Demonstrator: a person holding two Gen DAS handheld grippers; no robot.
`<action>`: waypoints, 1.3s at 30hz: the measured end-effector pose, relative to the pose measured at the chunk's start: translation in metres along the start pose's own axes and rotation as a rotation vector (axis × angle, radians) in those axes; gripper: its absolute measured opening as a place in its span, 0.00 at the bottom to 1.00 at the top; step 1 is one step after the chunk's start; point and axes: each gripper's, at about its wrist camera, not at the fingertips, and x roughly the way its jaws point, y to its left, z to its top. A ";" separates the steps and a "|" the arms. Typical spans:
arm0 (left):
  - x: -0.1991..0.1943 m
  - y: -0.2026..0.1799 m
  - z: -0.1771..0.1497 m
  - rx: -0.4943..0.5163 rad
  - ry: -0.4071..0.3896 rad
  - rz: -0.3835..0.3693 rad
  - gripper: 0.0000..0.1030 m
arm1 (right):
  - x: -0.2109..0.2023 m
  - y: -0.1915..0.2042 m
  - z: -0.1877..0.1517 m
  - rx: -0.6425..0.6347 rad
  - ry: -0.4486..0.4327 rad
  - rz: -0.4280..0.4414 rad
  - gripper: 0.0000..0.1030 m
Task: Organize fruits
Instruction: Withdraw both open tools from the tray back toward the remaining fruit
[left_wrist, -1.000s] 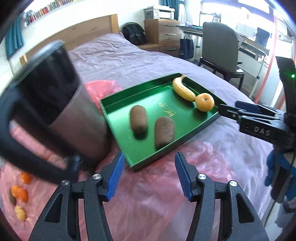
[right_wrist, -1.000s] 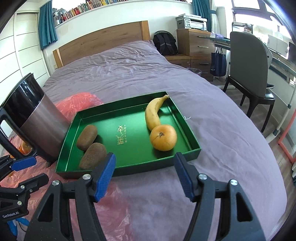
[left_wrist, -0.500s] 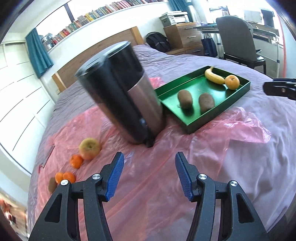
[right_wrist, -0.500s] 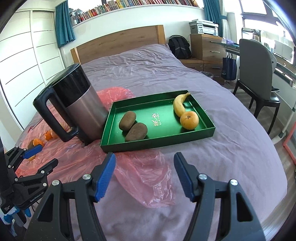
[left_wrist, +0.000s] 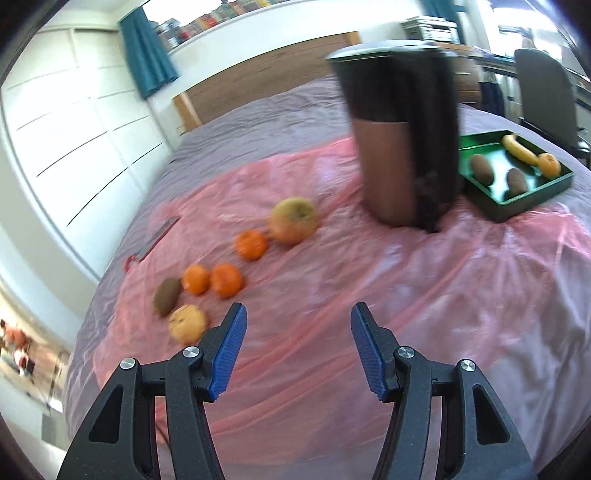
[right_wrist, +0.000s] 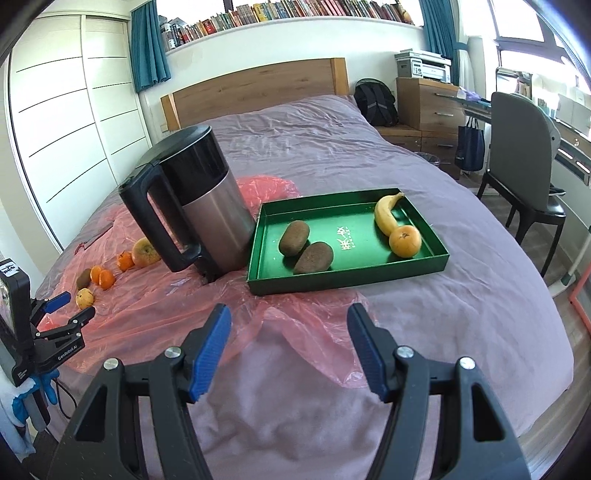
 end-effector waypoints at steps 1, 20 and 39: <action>0.003 0.013 -0.004 -0.024 0.010 0.011 0.52 | 0.000 0.004 0.000 -0.006 0.000 0.003 0.68; -0.007 0.181 -0.075 -0.343 0.038 0.167 0.52 | 0.001 0.108 -0.003 -0.158 0.020 0.107 0.68; 0.064 0.209 -0.080 -0.394 0.113 0.002 0.55 | 0.081 0.235 -0.003 -0.360 0.149 0.231 0.68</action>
